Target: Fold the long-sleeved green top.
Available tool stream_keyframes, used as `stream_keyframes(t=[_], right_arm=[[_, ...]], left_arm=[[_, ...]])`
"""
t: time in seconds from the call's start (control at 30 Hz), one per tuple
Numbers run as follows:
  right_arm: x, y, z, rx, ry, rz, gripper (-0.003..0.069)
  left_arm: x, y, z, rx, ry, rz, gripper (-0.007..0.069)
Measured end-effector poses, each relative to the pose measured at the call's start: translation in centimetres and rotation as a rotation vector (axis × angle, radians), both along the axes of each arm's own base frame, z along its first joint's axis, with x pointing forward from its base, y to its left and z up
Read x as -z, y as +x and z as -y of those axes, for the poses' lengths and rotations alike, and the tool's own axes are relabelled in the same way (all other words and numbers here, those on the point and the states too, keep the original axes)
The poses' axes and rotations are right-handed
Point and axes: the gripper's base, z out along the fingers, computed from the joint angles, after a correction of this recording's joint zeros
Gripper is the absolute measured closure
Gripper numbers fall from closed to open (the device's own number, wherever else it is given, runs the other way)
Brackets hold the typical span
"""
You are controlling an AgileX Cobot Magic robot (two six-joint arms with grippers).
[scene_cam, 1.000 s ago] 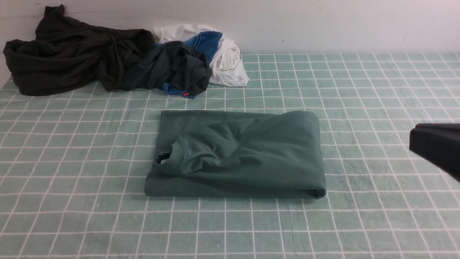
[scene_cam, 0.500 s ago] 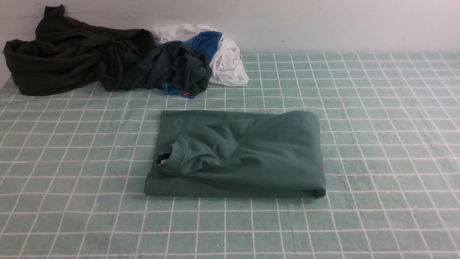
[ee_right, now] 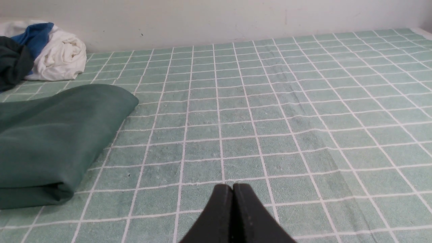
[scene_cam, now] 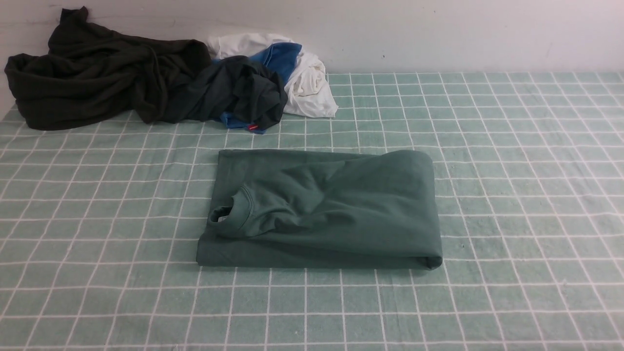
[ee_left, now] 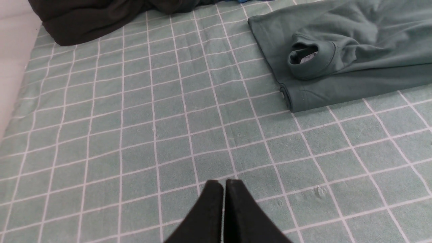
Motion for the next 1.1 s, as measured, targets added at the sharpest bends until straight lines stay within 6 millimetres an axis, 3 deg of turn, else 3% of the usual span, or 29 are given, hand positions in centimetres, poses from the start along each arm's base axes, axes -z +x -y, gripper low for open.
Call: stream_keyframes(t=[1.1], right_arm=[[-0.01,-0.01,0.0,0.0,-0.001,-0.001,0.0672]], left_arm=[[0.41,0.14,0.05,0.002,0.001,-0.008,0.0628]])
